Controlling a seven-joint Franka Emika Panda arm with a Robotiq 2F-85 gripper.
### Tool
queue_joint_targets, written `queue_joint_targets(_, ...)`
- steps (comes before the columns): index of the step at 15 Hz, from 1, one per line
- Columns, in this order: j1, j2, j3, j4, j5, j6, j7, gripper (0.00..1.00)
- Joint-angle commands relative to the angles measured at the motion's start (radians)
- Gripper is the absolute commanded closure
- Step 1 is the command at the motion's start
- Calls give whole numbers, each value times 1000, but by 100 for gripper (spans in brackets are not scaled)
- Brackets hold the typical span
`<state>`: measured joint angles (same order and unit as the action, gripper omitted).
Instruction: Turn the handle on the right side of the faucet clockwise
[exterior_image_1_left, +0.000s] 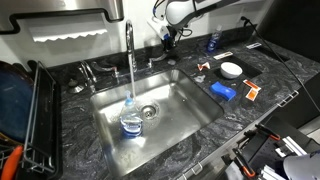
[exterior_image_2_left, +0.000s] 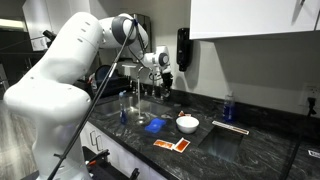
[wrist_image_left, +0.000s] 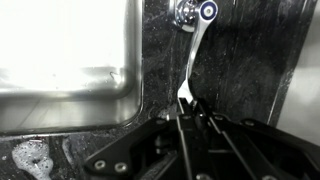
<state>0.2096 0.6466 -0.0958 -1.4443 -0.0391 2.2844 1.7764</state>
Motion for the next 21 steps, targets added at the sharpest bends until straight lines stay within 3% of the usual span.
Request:
queue_joint_targets(1, -4, -160, 39, -207, 32, -91, -10, 97)
queue_joint_targets(11, -17, -232, 78, -324, 89, -2, 108, 97)
queue_joint_targets(12, -18, -246, 78, -338, 88, 1, 112, 64)
queue_joint_targets(14, -21, -293, 87, -380, 87, -25, 94, 58)
queue_joint_targets(18, -24, -430, 119, -462, 83, -230, 77, 28)
queue_joint_targets(21, -31, -505, 134, -496, 77, -317, 81, 8)
